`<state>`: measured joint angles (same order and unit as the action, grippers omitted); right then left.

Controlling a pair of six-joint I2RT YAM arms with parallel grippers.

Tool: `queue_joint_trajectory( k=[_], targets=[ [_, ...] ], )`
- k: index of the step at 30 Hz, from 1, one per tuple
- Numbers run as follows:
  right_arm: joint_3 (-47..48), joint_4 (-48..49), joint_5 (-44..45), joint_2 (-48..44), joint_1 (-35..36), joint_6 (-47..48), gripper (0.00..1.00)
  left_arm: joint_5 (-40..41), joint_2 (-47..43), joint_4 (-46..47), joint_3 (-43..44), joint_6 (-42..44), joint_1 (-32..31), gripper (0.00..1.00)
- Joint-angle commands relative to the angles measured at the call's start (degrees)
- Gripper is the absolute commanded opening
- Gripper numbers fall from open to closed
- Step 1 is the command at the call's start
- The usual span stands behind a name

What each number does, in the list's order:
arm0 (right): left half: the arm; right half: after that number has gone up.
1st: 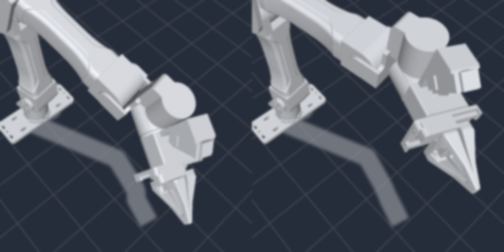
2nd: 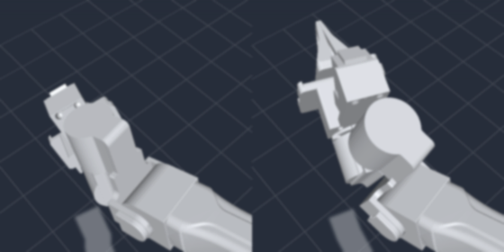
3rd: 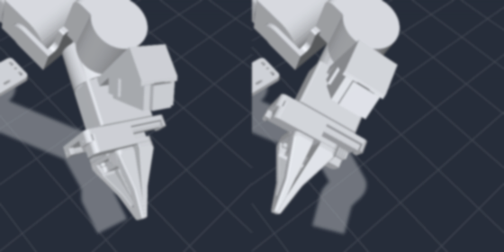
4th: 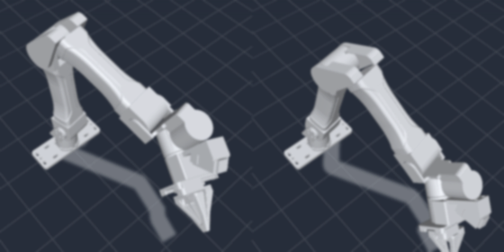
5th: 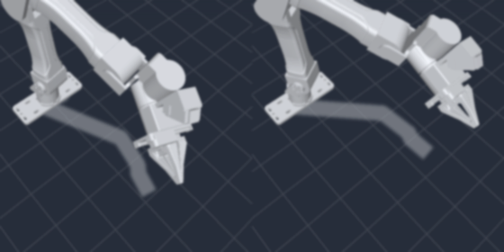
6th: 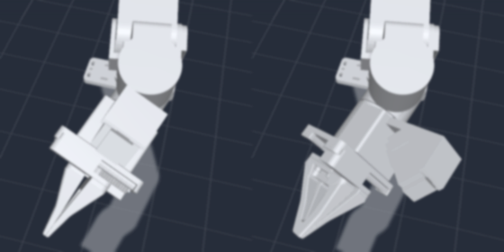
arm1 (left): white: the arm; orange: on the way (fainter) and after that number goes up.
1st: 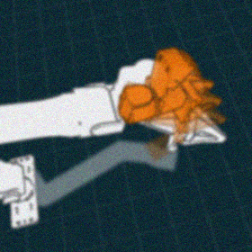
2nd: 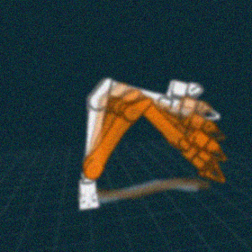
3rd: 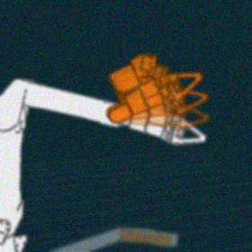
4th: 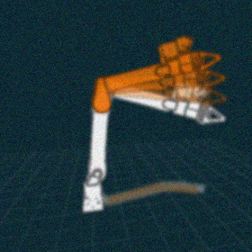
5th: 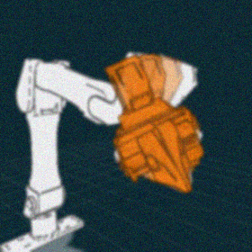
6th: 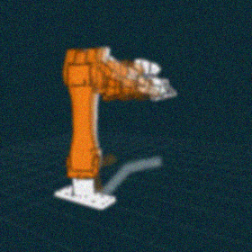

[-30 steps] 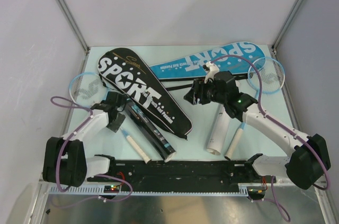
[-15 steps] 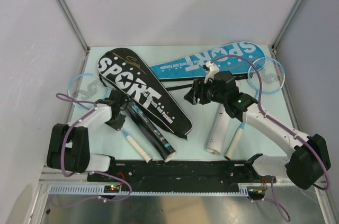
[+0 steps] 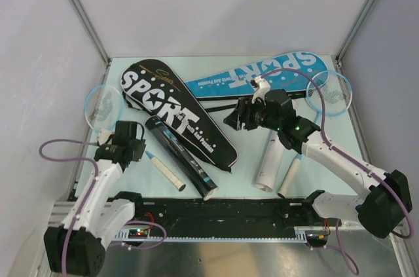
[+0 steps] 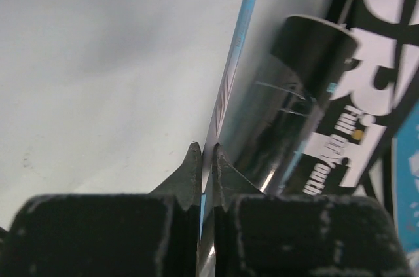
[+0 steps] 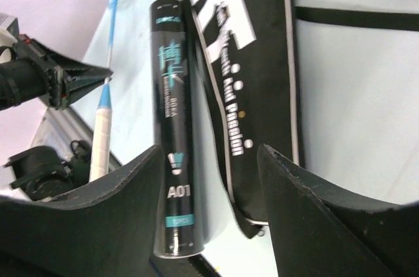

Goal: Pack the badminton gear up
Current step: Pick up the racket from the center of the board.

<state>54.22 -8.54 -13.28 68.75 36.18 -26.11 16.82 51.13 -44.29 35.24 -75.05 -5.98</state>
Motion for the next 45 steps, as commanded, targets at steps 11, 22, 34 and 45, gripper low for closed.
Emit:
queue_joint_trajectory(
  k=[11,22,34,45],
  targets=[
    [1.8,19.8,-0.7,9.3,7.6,-12.1,0.64,8.1,-16.7,-0.5,6.3,2.5,-10.1,0.00],
    [20.3,23.8,-5.9,33.5,12.3,-14.0,0.69,6.6,-26.1,-0.5,-3.0,1.0,-19.7,0.00],
    [45.9,20.8,-4.7,57.3,17.2,-18.4,0.71,4.0,-36.6,-0.5,-10.6,5.7,-19.8,0.00],
    [64.9,13.9,-2.6,72.2,18.9,-20.9,0.70,4.5,-44.7,-0.4,-11.7,9.8,-19.8,0.00]
  ],
)
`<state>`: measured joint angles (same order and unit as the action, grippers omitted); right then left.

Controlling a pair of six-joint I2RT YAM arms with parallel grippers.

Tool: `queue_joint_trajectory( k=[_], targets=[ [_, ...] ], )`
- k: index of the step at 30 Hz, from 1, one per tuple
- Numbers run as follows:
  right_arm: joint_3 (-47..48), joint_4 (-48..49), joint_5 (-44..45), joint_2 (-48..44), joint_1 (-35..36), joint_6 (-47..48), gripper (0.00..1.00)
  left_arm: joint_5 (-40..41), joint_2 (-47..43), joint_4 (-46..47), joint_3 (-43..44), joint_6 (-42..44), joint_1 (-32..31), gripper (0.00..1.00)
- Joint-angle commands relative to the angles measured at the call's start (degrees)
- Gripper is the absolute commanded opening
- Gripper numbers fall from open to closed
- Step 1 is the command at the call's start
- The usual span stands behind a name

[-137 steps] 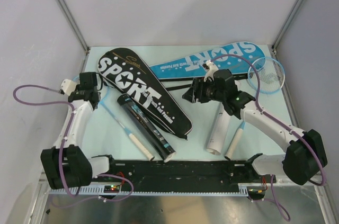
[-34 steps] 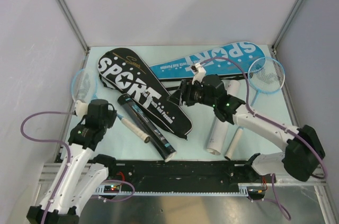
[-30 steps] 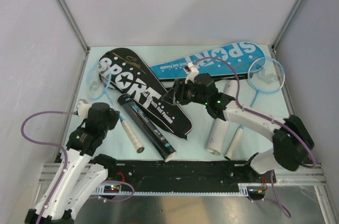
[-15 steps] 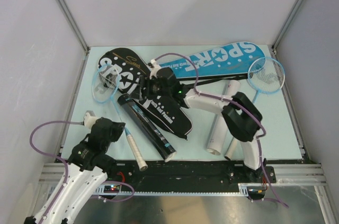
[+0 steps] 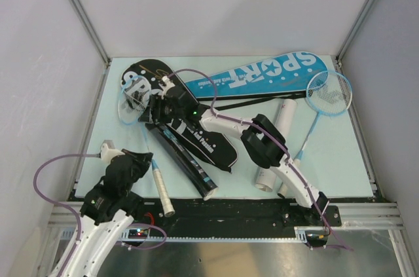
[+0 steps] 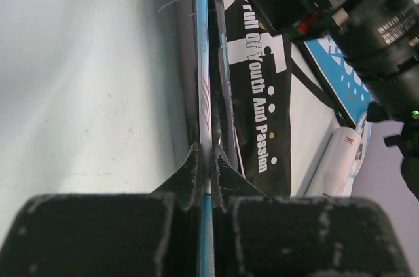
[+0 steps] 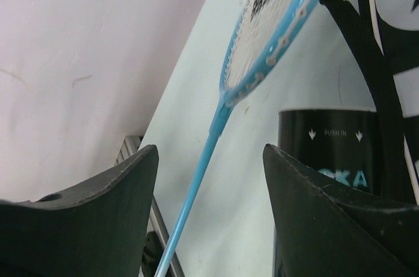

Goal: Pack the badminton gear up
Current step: Pick up the racket from the center of the board.

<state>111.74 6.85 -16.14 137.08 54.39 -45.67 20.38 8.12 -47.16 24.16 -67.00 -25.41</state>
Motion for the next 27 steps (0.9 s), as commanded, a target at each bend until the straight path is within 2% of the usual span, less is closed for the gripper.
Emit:
queue_joint_trajectory(
  k=[1,11,14,16,18,21,23,26,27],
  targets=[
    [8.8,-1.8,0.0,4.9,0.9,-1.4,0.70,0.7,-2.1,2.5,-1.0,1.9,-0.4,0.00],
    [14.7,-2.0,4.5,10.6,1.7,-5.9,0.68,1.3,-6.3,3.5,-0.5,7.6,-0.4,0.00],
    [16.3,-0.6,3.0,11.8,1.7,-7.5,0.63,0.0,-7.5,4.9,-1.4,9.5,-0.4,0.00],
    [16.3,1.7,0.8,11.9,1.6,-8.5,0.56,-0.7,-8.9,5.9,-1.9,10.3,-0.4,0.00],
    [16.0,3.0,-0.9,11.4,1.6,-8.7,0.42,-0.9,-10.2,6.4,-2.0,11.2,-0.3,0.00],
    [12.1,5.9,-1.7,8.0,1.0,-9.8,0.14,-1.2,-10.0,6.5,-0.9,13.2,-0.3,0.00],
    [8.0,8.7,-1.6,4.1,0.2,-10.9,0.04,-1.0,-9.1,6.5,0.4,14.9,-0.3,0.10],
    [3.1,11.2,-2.4,-2.3,-1.9,-11.8,0.00,0.3,-6.8,6.6,3.6,16.8,-0.3,0.40],
    [1.4,11.4,-3.1,-4.1,-2.7,-11.8,0.00,0.7,-5.3,6.9,4.8,18.3,-0.3,0.48]
  ],
)
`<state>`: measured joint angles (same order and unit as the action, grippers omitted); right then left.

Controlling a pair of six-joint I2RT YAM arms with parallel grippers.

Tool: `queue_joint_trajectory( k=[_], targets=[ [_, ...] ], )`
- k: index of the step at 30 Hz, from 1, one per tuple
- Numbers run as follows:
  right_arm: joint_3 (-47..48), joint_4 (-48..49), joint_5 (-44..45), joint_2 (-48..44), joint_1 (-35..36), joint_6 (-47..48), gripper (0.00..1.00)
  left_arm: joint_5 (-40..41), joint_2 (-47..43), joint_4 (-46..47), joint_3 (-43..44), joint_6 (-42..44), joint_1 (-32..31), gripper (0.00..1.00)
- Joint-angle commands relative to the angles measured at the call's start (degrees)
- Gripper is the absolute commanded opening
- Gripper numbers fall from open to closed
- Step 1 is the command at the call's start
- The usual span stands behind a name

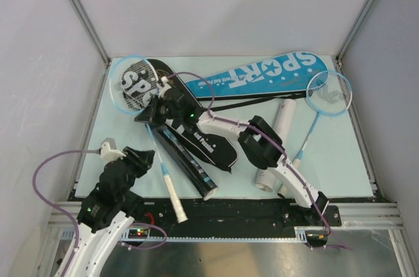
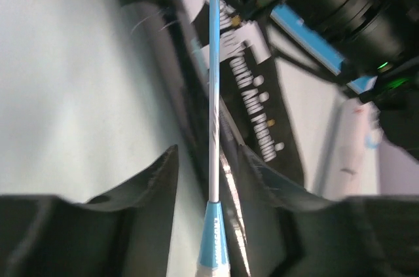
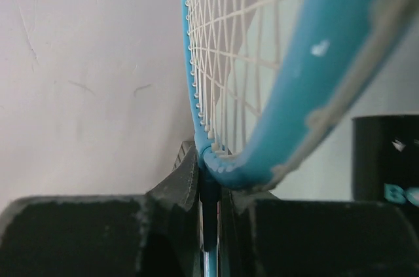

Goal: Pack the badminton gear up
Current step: Pick up the racket from the center of the board.

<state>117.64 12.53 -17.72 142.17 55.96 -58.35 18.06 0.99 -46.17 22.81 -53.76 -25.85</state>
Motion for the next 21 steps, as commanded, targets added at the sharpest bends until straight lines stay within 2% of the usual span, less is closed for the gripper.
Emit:
queue_joint_trajectory(
  k=[1,4,11,16,21],
  targets=[
    [-5.8,5.5,-2.0,-11.7,-5.2,0.9,0.00,3.1,3.0,6.4,7.7,6.4,0.1,0.53],
    [-12.1,4.8,-2.8,-18.3,-8.1,1.5,0.00,1.7,8.8,9.2,11.9,13.0,0.1,0.60],
    [-32.7,3.1,-7.1,-37.4,-18.0,2.9,0.00,-6.5,28.1,18.2,22.9,24.5,0.1,0.58],
    [-45.0,-4.9,-5.3,-52.7,-26.4,9.2,0.00,-16.0,46.1,21.1,36.3,42.0,0.1,0.58],
    [-54.8,-10.1,-4.6,-63.4,-35.8,13.3,0.00,-25.6,67.7,19.7,52.7,58.8,0.1,0.58]
  ],
)
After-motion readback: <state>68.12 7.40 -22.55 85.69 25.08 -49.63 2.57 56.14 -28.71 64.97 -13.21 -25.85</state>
